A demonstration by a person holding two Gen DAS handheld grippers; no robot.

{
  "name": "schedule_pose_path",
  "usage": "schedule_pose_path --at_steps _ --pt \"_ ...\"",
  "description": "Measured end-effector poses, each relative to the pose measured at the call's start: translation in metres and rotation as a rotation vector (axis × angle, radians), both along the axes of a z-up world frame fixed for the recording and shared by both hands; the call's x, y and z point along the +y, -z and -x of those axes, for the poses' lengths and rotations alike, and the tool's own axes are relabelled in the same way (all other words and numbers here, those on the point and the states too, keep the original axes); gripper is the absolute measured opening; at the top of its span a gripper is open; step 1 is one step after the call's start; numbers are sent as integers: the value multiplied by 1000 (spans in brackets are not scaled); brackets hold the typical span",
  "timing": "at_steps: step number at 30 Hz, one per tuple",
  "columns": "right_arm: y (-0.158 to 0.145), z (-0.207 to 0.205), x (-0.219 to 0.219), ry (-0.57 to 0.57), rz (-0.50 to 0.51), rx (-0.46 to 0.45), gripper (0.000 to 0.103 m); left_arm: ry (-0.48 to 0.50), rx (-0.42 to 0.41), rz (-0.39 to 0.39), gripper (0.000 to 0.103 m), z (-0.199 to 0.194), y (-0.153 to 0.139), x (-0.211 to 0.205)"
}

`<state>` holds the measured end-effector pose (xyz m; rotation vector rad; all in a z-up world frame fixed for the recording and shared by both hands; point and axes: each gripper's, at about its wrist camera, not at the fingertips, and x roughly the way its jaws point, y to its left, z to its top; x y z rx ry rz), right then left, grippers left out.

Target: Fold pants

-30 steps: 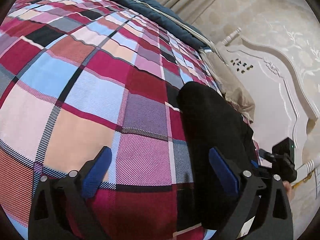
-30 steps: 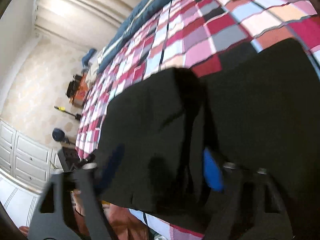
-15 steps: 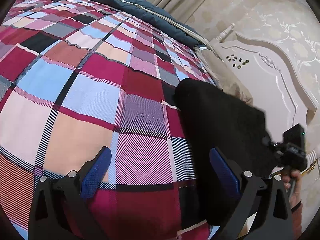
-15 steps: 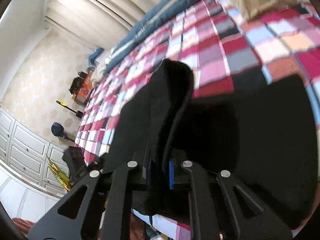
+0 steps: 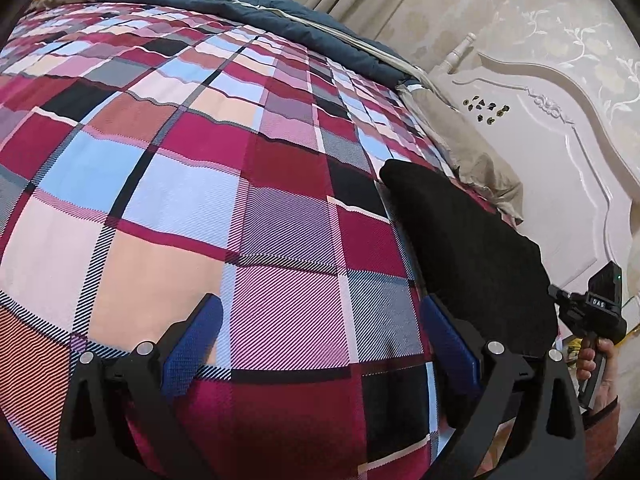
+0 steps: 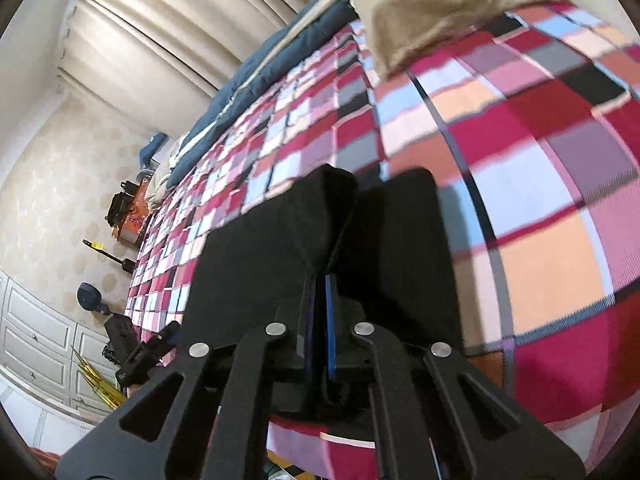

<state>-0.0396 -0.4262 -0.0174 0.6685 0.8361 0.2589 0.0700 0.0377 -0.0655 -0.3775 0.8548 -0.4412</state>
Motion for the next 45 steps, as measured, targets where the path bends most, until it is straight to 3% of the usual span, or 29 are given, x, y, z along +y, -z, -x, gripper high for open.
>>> schedule_pose_path --at_steps 3,5,6,7,9,15,17,21,25,31,34,37,41,45 --pt "11 -3 -3 -16 -74 15 6 -3 0 -8 97 0 0 -1" --pt "12 -2 -6 21 -48 25 18 -3 1 -7 97 -1 0 -1" --pt "11 0 -11 46 -56 18 39 -1 2 -4 97 -1 0 -1" --pt "11 2 -14 51 -89 5 54 -1 2 -5 97 -1 0 -1" --pt "12 2 -16 44 -125 6 61 3 2 -8 97 -1 0 -2" --pt "21 -18 2 -24 -58 47 70 -6 -8 -37 97 1 -1 -8" --pt "21 -21 10 -55 -44 48 67 -9 -3 -22 97 3 -3 -9" --pt "24 -28 35 -163 17 74 24 18 6 29 97 4 -8 -19" --pt "24 -31 48 -194 33 64 15 53 8 12 97 4 -9 -38" --pt "-4 -6 23 -95 59 -48 11 96 3 60 97 11 -22 -56" --pt "15 -4 -2 -17 92 19 12 131 -7 73 97 14 -27 -69" --pt "39 -6 -20 -5 -54 18 12 165 5 46 97 11 -23 -87" --pt "44 -5 -24 -8 -100 -8 13 157 59 45 98 4 -8 -94" --pt "48 -3 -27 -8 -141 -24 14 179 59 45 99 3 -6 -94"
